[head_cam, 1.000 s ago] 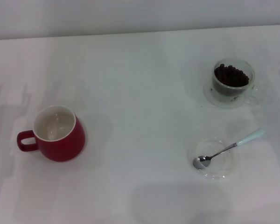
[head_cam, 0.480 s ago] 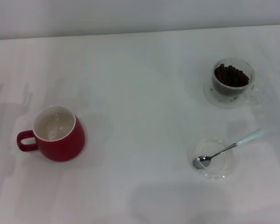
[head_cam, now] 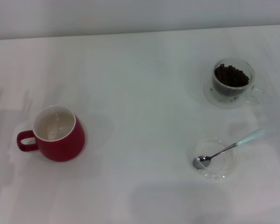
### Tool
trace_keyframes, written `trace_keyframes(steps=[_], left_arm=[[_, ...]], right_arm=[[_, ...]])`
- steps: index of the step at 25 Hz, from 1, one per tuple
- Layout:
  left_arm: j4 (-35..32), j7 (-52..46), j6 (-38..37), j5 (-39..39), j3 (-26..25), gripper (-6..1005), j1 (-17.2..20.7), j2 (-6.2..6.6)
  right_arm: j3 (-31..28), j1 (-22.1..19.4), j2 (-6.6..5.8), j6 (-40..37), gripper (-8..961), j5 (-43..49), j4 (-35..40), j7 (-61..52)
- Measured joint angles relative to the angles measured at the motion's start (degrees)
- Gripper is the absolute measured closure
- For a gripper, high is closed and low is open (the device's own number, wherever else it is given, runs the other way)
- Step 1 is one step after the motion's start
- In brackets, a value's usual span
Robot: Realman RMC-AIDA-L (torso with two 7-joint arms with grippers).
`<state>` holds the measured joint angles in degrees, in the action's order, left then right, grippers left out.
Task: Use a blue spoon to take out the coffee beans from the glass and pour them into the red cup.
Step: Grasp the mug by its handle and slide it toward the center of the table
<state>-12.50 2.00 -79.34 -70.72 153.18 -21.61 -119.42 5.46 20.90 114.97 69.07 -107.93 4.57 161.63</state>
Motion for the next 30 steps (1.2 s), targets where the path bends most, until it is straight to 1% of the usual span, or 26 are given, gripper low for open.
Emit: trace_keyframes(steps=[3, 6, 10, 14, 17, 19, 23, 30], left_arm=[[0.0, 0.0, -2.6, 3.7, 0.1, 328, 2.3, -0.02], [-0.2, 0.0, -4.8, 5.7, 0.1, 330, 4.3, -0.07], [-0.6, 0.0, -9.0, 8.0, 0.1, 332, 8.4, -0.17], [-1.8, -0.2, -10.6, 9.4, 0.6, 334, 12.4, -0.19], [-2.7, -0.3, -10.9, 10.1, 1.4, 336, 14.8, -0.22], [-2.9, -0.3, -10.9, 10.5, 4.0, 337, 15.9, -0.27], [-2.9, -0.3, -10.5, 10.3, 7.6, 339, 16.7, -0.25], [-4.5, -0.3, -8.3, 10.3, 8.2, 343, 20.1, -0.50]], right_arm=[[-0.1, -0.1, -0.01, 0.1, 103, 0.0, 0.0, 0.0], [-0.1, -0.3, -0.04, 0.2, 103, 0.0, 0.2, 0.0], [-0.2, -0.6, -0.13, 0.2, 104, 0.0, 0.6, 0.0], [-0.2, -0.6, -0.22, 0.2, 105, 0.0, 0.8, 0.0], [-0.2, -0.6, -0.23, -0.1, 105, 0.0, 1.3, 0.0], [-0.2, -0.5, -0.22, -0.1, 106, 0.0, 1.4, 0.0], [-0.2, -0.4, -0.21, -0.2, 106, 0.0, 1.6, 0.0], [-0.2, -0.4, -0.19, -0.7, 107, -0.1, 2.0, 0.0]])
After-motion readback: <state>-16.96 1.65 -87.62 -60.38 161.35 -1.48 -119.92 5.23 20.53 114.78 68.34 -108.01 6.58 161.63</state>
